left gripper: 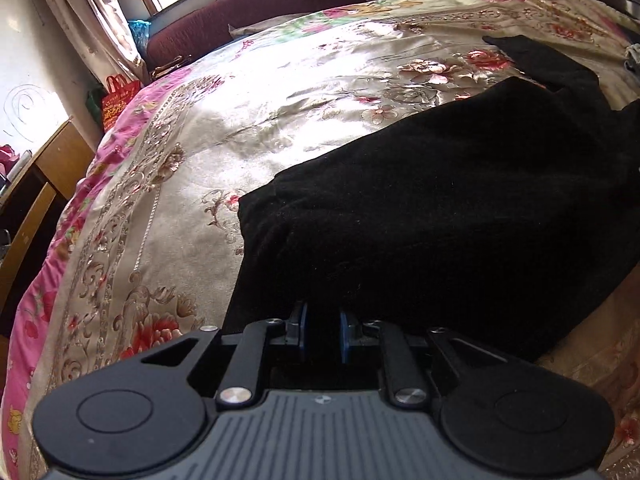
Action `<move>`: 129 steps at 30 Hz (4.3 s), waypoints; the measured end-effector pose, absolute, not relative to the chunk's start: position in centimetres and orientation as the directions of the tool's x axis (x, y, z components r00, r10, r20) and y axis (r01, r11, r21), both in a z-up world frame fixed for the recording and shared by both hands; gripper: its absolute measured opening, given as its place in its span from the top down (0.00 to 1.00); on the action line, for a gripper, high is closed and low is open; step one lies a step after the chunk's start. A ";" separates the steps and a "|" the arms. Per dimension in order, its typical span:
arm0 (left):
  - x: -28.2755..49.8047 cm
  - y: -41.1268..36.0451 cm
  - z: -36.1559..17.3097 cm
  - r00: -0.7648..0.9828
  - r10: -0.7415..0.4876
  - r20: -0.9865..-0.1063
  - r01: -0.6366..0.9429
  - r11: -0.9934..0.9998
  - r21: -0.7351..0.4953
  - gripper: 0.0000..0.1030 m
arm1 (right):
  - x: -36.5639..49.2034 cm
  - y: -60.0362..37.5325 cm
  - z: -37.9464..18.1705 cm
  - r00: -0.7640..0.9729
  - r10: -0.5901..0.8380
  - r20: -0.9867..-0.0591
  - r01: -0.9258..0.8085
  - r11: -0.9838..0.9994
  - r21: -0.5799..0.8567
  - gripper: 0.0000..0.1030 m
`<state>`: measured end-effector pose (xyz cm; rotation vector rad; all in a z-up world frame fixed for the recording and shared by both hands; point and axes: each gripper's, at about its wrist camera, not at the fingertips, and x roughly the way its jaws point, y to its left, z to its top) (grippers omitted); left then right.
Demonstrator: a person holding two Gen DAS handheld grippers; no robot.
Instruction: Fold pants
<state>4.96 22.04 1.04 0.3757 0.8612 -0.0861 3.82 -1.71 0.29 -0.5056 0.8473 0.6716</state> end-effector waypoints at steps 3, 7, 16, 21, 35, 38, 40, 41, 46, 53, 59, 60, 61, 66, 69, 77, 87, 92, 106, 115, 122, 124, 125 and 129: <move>4.5 21.6 0.7 0.673 0.083 -0.735 0.230 0.921 0.315 0.61 | 3.7 1.7 0.7 0.523 0.389 -0.759 -0.752 0.629 -0.196 0.80; 3.5 20.4 0.0 0.722 0.113 -0.683 0.249 0.879 0.408 0.40 | 4.2 6.8 0.1 0.540 0.468 -0.700 -0.800 0.544 -0.253 0.54; 5.5 18.6 -2.4 0.805 0.181 -0.566 0.278 0.727 0.628 0.37 | 7.3 13.4 -2.0 0.530 0.443 -0.723 -0.819 0.488 -0.302 0.77; 6.6 21.2 0.9 0.796 0.146 -0.587 0.251 0.803 0.540 0.63 | 7.7 13.0 2.2 0.514 0.497 -0.699 -0.809 0.553 -0.201 0.92; 1.0 24.8 -0.6 0.770 0.246 -0.588 0.139 0.835 0.532 0.66 | 3.3 16.0 0.2 0.465 0.520 -0.716 -0.829 0.539 -0.147 0.92; -0.1 25.0 -1.7 0.762 0.267 -0.590 0.102 0.850 0.516 0.70 | 2.2 16.1 -1.0 0.476 0.507 -0.719 -0.834 0.521 -0.184 0.92; -0.3 25.3 -1.4 0.763 0.275 -0.585 0.073 0.862 0.501 0.74 | 2.3 15.8 -0.4 0.477 0.519 -0.709 -0.829 0.534 -0.167 0.92; -0.3 25.4 -1.2 0.767 0.276 -0.580 0.064 0.866 0.497 0.74 | 2.2 15.6 0.1 0.484 0.527 -0.698 -0.826 0.540 -0.164 0.92; -1.0 25.3 -0.2 0.785 0.270 -0.558 0.041 0.875 0.482 0.73 | 2.4 15.3 0.4 0.475 0.539 -0.696 -0.823 0.551 -0.136 0.92; -2.8 24.4 0.6 0.790 0.180 -0.586 0.110 0.899 0.424 0.42 | 1.5 15.3 -0.6 0.470 0.534 -0.703 -0.833 0.532 -0.153 0.91; -0.4 24.4 0.5 0.780 0.085 -0.620 0.166 0.927 0.336 0.15 | 1.6 15.2 -0.6 0.463 0.528 -0.712 -0.840 0.517 -0.163 0.91; 0.3 24.9 0.2 0.759 0.060 -0.648 0.179 0.938 0.297 0.15 | 1.4 15.3 -0.7 0.463 0.526 -0.713 -0.843 0.511 -0.170 0.91; 0.8 25.2 -0.1 0.747 0.048 -0.663 0.183 0.944 0.274 0.15 | 1.4 15.4 -0.7 0.462 0.525 -0.715 -0.845 0.505 -0.175 0.91; 1.7 26.2 -0.4 0.710 0.001 -0.704 0.190 0.963 0.192 0.41 | 1.5 15.4 -0.5 0.452 0.526 -0.720 -0.854 0.489 -0.178 0.91; 1.0 26.3 0.1 0.723 -0.001 -0.691 0.186 0.963 0.193 0.51 | 1.4 15.3 0.2 0.442 0.542 -0.715 -0.859 0.486 -0.162 0.94; -1.0 28.0 1.1 0.730 0.060 -0.681 0.092 0.979 0.184 0.78 | -1.7 17.1 0.5 0.429 0.601 -0.674 -0.890 0.408 -0.203 0.99; -0.6 27.7 1.7 0.782 0.010 -0.623 0.142 0.971 0.193 0.18 | 0.5 17.8 -1.5 0.556 0.528 -0.642 -0.821 0.468 -0.327 0.57; 2.1 26.8 -0.3 0.731 0.001 -0.682 0.179 0.965 0.193 0.40 | 2.1 19.1 -2.7 0.556 0.508 -0.657 -0.812 0.500 -0.301 0.71; -0.9 27.7 0.6 0.745 0.005 -0.667 0.135 0.978 0.159 0.71 | -1.5 19.0 1.2 0.584 0.602 -0.544 -0.811 0.459 -0.363 0.97; -0.6 29.7 0.9 0.765 -0.033 -0.644 0.122 0.988 0.095 0.53 | 0.9 18.2 -1.8 0.583 0.519 -0.625 -0.803 0.485 -0.346 0.63; 0.6 29.2 0.8 0.772 -0.095 -0.629 0.169 0.984 0.059 0.24 | 3.3 19.4 -3.1 0.575 0.472 -0.668 -0.798 0.504 -0.330 0.83; 2.0 28.3 0.0 0.755 -0.048 -0.654 0.161 0.980 0.114 0.32 | 3.5 19.3 -2.6 0.567 0.470 -0.676 -0.803 0.499 -0.326 0.92; 2.4 28.0 -0.3 0.743 -0.048 -0.667 0.173 0.977 0.122 0.46 | 3.6 19.2 -2.2 0.558 0.477 -0.679 -0.808 0.500 -0.313 0.93; 1.5 26.9 0.7 0.750 -0.046 -0.660 0.212 0.962 0.173 0.70 | 3.4 18.7 0.3 0.537 0.512 -0.671 -0.813 0.526 -0.250 0.94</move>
